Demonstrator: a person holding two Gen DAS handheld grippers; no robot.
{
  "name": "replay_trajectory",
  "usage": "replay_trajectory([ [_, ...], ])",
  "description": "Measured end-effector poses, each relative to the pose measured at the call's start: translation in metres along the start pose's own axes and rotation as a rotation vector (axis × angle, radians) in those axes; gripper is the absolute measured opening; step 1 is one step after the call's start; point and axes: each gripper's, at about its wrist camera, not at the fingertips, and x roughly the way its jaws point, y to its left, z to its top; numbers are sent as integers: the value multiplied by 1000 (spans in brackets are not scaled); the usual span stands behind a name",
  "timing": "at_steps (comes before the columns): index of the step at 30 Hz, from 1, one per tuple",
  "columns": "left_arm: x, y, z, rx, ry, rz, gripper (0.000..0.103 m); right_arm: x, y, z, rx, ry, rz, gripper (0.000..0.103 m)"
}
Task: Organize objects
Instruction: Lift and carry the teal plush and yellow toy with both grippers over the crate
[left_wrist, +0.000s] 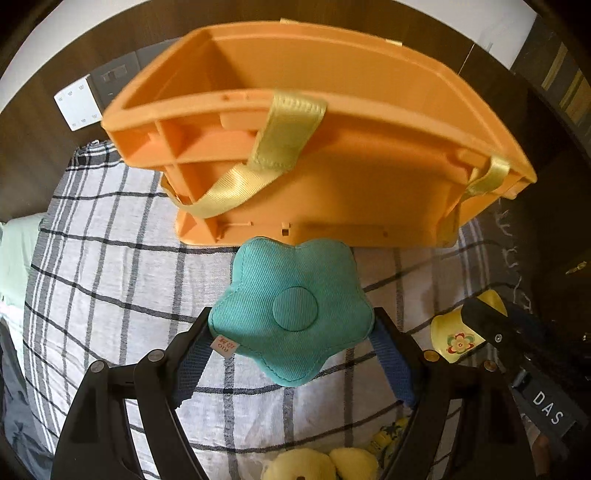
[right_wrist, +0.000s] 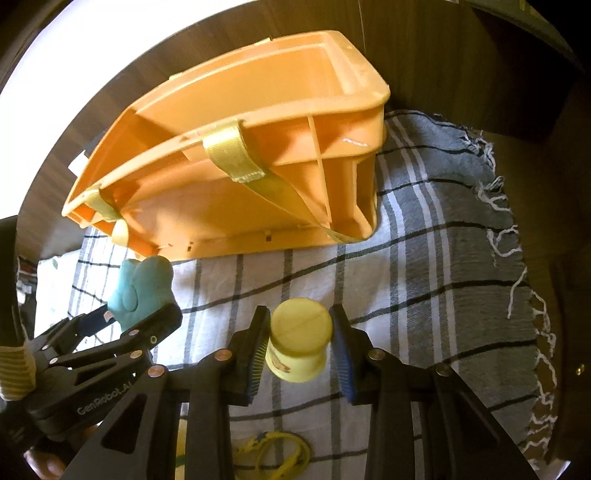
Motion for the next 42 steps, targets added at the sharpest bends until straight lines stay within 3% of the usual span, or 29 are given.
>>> replay_trajectory([
  [18, -65, 5, 15, -50, -102, 1, 82, -44, 26, 11, -115, -93, -18, 33],
  [42, -119, 10, 43, -73, -242, 3, 82, -94, 58, 36, -252, -227, -43, 33],
])
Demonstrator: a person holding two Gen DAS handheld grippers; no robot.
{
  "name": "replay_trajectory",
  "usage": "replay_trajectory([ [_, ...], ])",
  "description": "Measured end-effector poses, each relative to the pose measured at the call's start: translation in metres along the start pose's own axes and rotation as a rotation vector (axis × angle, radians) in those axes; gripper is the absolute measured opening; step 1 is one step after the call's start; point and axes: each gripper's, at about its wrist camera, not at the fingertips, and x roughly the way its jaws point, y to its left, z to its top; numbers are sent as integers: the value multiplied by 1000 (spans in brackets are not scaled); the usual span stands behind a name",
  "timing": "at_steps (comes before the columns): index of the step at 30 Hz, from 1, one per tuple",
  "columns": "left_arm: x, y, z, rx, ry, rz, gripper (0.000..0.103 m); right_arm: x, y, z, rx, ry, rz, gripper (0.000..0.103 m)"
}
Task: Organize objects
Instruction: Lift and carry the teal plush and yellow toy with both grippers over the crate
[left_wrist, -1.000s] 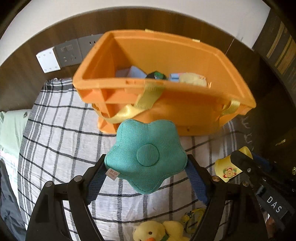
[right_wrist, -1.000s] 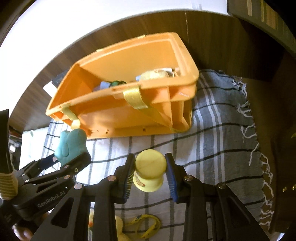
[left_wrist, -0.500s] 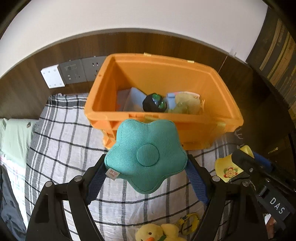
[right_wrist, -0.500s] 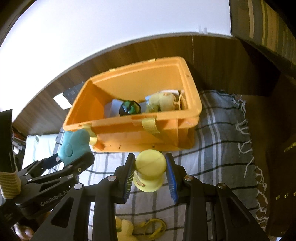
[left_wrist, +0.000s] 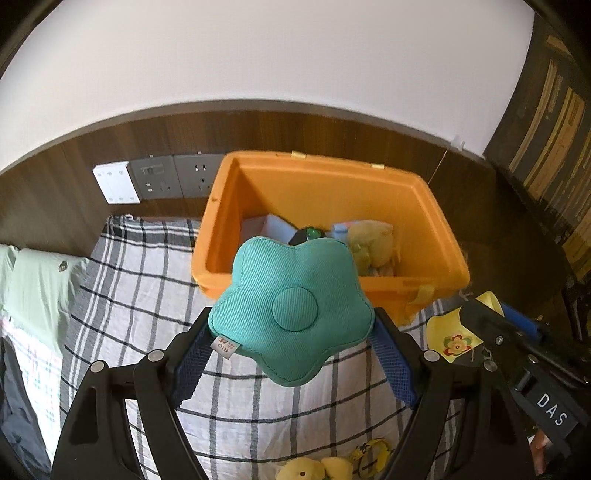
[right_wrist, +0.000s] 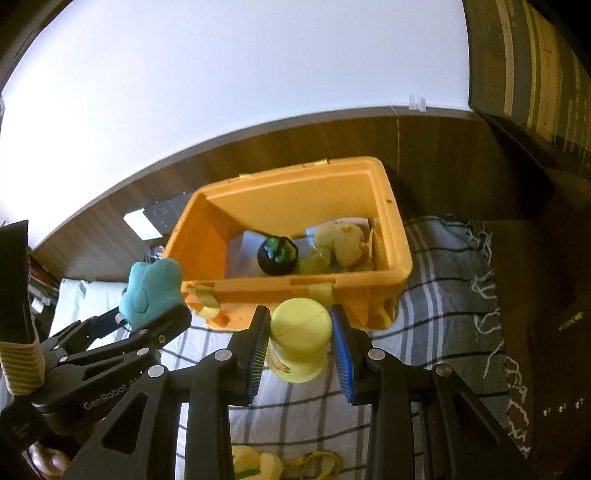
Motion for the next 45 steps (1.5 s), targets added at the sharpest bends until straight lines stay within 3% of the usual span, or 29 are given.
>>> replay_trajectory([
  [23, 1, 4, 50, -9, -72, 0, 82, -1, 13, 47, -105, -102, -32, 33],
  [45, 68, 10, 83, -11, 13, 42, 82, 65, 1, 90, -168, -81, -72, 33],
])
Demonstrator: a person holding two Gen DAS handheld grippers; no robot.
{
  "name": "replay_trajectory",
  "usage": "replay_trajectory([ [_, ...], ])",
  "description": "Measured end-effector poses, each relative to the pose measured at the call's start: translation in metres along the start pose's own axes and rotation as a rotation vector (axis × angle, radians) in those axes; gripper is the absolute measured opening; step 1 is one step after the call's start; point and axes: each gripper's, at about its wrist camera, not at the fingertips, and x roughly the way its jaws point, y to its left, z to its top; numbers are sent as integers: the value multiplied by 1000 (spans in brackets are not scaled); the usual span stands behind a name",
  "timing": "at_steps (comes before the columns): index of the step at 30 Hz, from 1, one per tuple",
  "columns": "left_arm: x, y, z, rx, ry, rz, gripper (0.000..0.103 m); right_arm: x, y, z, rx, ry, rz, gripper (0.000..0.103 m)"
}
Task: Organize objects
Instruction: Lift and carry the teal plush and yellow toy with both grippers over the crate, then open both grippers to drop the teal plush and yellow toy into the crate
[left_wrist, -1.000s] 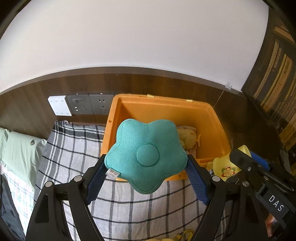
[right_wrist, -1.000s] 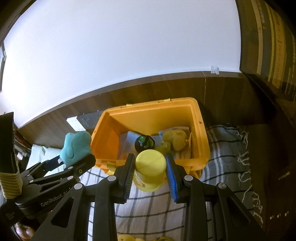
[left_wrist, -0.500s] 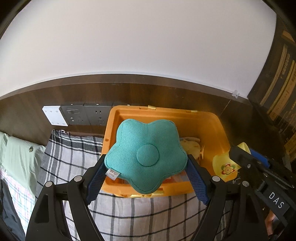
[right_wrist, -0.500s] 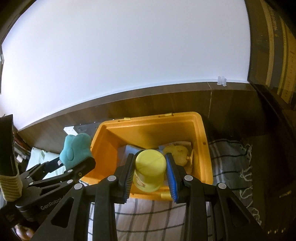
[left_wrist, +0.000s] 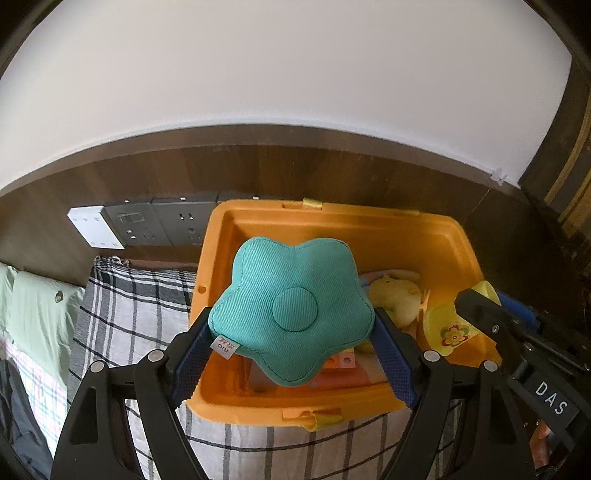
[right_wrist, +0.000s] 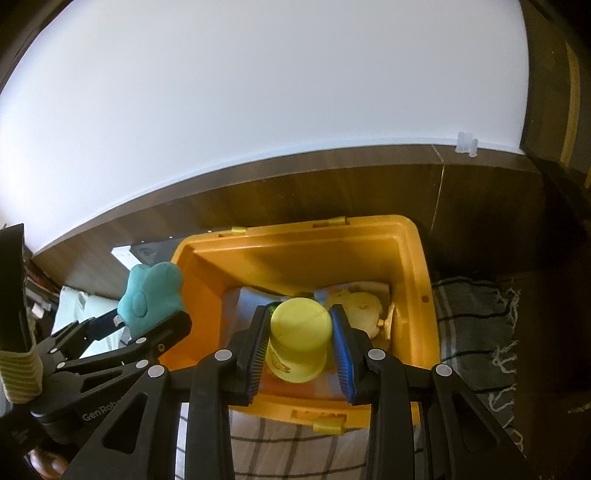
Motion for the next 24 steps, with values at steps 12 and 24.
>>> replay_trajectory([
  [12, 39, -2, -2, 3, 80, 15, 82, 41, -14, -1, -40, 0, -57, 33],
  [24, 55, -6, -8, 22, 135, 45, 84, 64, -23, -5, -56, 23, -103, 35],
])
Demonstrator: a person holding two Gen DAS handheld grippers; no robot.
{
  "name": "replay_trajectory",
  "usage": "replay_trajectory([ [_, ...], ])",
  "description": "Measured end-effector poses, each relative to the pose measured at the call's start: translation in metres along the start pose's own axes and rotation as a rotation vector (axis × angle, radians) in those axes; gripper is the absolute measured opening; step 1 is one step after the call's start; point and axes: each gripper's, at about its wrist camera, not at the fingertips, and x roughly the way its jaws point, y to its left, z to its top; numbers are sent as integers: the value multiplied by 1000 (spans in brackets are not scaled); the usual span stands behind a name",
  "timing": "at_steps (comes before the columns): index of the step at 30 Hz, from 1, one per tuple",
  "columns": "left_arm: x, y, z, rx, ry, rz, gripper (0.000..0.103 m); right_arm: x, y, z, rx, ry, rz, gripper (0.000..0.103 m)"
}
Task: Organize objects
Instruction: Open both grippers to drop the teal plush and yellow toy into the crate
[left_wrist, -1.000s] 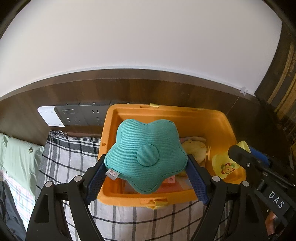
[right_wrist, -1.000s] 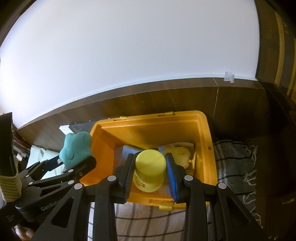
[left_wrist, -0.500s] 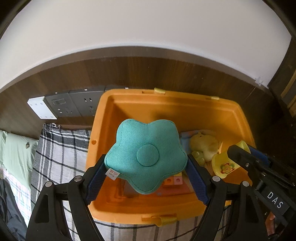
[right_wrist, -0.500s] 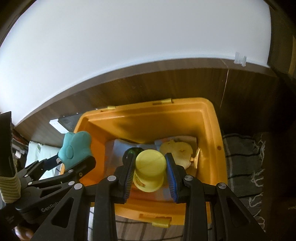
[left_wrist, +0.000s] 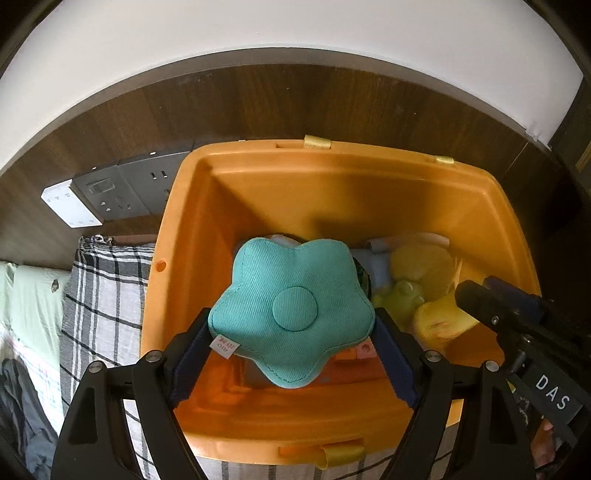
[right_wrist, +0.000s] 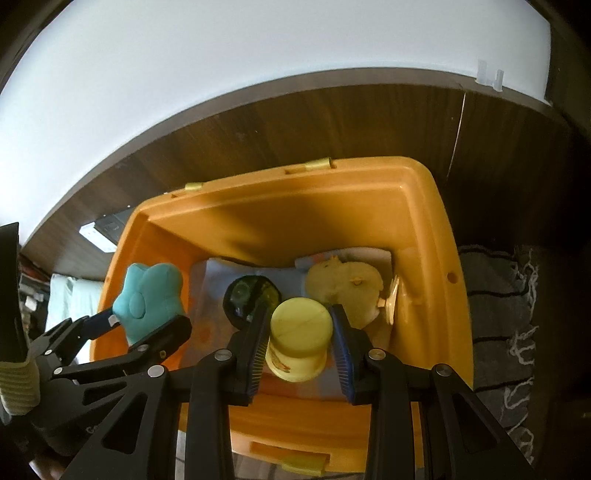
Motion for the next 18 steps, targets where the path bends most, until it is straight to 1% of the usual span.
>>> replay_trajectory([
  [3, -5, 4, 0, -8, -10, 4, 87, -1, -2, 0, 4, 1, -13, 54],
  [5, -9, 4, 0, -13, -21, 5, 92, -4, -2, -1, 2, -19, -26, 54],
  [10, -21, 9, -2, -33, -41, 5, 92, -19, -2, -5, -1, -56, -41, 54],
  [18, -47, 14, -15, -55, -77, -4, 92, -44, 3, -16, -21, -111, -59, 54],
])
